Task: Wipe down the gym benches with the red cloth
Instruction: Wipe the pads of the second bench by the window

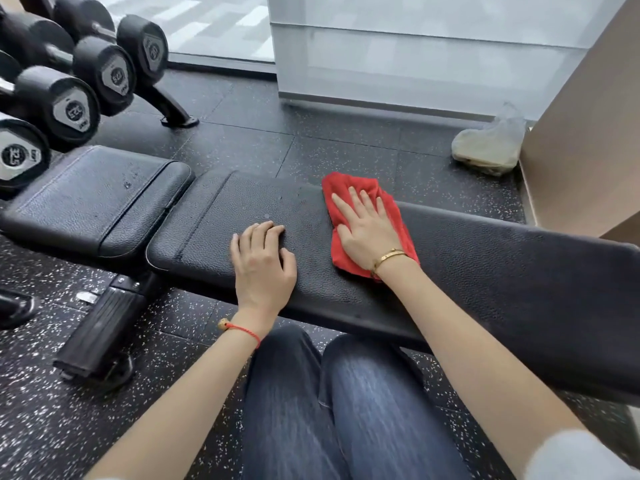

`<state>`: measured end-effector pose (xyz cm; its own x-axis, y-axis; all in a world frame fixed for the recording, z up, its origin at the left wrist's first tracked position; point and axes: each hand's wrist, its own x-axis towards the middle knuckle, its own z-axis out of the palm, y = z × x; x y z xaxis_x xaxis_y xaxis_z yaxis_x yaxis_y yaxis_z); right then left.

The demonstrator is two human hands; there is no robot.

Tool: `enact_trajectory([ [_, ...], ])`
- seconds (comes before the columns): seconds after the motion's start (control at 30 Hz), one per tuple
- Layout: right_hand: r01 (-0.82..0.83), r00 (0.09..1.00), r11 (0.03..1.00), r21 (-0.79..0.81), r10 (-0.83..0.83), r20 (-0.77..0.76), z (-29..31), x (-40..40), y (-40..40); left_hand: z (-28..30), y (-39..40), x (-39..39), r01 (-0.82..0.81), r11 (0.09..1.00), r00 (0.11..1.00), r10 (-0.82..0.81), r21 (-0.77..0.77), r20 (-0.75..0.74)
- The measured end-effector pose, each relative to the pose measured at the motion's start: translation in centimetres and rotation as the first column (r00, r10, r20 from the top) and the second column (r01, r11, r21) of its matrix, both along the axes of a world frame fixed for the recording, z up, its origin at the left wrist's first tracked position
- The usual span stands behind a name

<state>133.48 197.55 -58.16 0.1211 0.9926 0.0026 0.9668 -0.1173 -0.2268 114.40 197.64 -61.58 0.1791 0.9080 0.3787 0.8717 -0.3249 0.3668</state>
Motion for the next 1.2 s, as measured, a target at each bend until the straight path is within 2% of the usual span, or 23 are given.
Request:
enact_trajectory([
  [0.13,-0.177,0.984,0.984,0.032,0.177,0.004,-0.4,-1.9,-0.7,-0.2,0.0,0.0,-0.003,1.0,1.0,0.002,0.016,0.028],
  [0.27,-0.322,0.946,0.943,0.089,0.323,-0.001,-1.2,0.7,-5.2,-0.1,0.1,-0.3,0.012,1.0,0.999,-0.013,0.023,0.036],
  [0.37,-0.263,0.965,0.963,0.056,0.264,-0.007,-1.1,3.7,-4.5,-0.2,0.0,-0.3,0.011,1.0,0.999,-0.012,0.024,0.038],
  [0.5,-0.156,0.988,0.988,0.021,0.156,0.0,-0.5,1.9,1.2,-0.2,0.2,-0.2,-0.006,0.998,0.999,0.003,0.064,0.048],
  [0.6,-0.19,0.982,0.982,0.02,0.19,0.004,-0.3,-0.9,3.0,-0.2,0.4,-0.5,-0.009,0.997,0.999,0.006,0.082,0.037],
  [0.77,-0.365,0.93,0.925,0.105,0.367,0.005,-1.2,-0.8,-1.9,-0.6,0.6,-0.7,-0.009,0.995,0.999,0.004,0.099,0.045],
  [0.9,-0.307,0.952,0.949,0.072,0.308,0.001,-1.1,-1.2,-0.5,-0.2,0.6,-0.8,0.006,0.997,0.998,-0.011,0.082,0.06],
  [1.0,-0.243,0.969,0.968,0.058,0.245,-0.019,-0.5,-3.3,3.5,0.2,0.5,-0.9,0.007,0.998,0.991,-0.014,0.056,0.137],
  [1.1,-0.236,0.972,0.971,0.028,0.236,-0.014,-0.5,-5.7,6.8,0.7,1.6,-2.8,-0.079,0.992,0.986,0.063,0.099,0.154],
  [1.2,-0.281,0.959,0.959,0.024,0.282,-0.008,-0.5,-6.9,8.4,1.0,3.4,-5.5,-0.16,0.984,0.982,0.151,0.077,0.113],
])
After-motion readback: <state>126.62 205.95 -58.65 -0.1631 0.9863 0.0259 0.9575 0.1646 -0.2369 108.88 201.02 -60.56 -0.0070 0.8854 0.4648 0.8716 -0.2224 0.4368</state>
